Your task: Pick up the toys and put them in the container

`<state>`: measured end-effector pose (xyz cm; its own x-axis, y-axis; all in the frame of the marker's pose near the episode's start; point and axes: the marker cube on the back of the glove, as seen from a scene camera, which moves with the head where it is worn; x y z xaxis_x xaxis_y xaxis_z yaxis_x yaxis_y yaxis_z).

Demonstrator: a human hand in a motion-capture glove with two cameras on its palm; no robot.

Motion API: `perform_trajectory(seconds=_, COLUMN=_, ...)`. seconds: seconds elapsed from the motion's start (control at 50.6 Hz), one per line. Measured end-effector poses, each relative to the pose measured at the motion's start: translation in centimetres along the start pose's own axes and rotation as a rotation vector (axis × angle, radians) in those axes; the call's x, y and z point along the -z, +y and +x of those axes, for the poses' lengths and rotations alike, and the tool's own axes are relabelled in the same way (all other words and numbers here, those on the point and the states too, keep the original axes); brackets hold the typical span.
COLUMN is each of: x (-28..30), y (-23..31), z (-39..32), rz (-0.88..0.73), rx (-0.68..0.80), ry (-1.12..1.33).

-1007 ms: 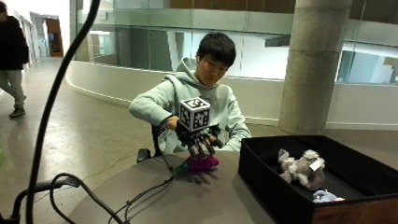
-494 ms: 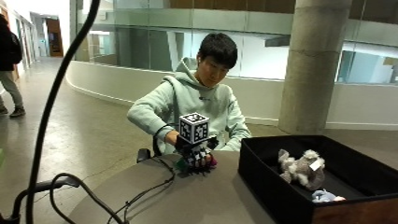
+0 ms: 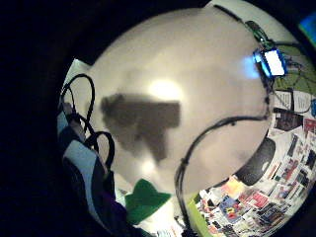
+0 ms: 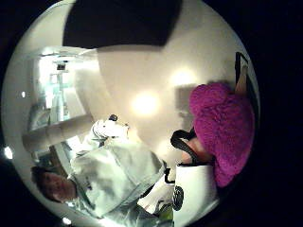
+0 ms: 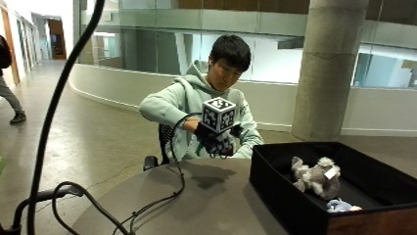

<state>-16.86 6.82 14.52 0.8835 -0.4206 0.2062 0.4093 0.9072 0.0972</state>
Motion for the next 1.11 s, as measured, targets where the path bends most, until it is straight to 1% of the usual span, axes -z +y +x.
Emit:
perform_trajectory(seconds=0.138, x=6.4, y=-2.1, z=-0.5, rz=0.091, rx=0.036, ry=0.049)
perform_trajectory(seconds=0.257, x=12.2, y=-5.3, z=-1.3, rz=0.273, rx=0.043, ry=0.145)
perform_trajectory(seconds=0.296, x=13.6, y=-5.7, z=-2.4, rz=0.315, rx=0.048, ry=0.123)
perform_trajectory(seconds=0.375, x=15.7, y=-6.4, z=-5.0, rz=0.391, rx=0.045, ry=0.058)
perform_trajectory(seconds=0.494, x=19.0, y=-9.3, z=-6.9, rz=0.545, rx=0.055, ry=0.014)
perform_trajectory(seconds=0.632, x=20.7, y=-12.3, z=-7.6, rz=0.698, rx=0.071, ry=-0.098)
perform_trajectory(seconds=0.731, x=20.8, y=-14.0, z=-7.8, rz=0.781, rx=0.055, ry=-0.113)
perform_trajectory(seconds=0.81, x=20.1, y=-15.5, z=-7.5, rz=0.762, rx=0.022, ry=-0.109)
perform_trajectory(seconds=0.968, x=18.2, y=-17.6, z=-6.5, rz=0.510, rx=-0.084, ry=-0.100)
perform_trajectory(seconds=1.027, x=17.9, y=-17.7, z=-6.2, rz=0.462, rx=-0.095, ry=-0.104)
perform_trajectory(seconds=1.106, x=18.0, y=-17.4, z=-5.6, rz=0.435, rx=-0.085, ry=-0.107)
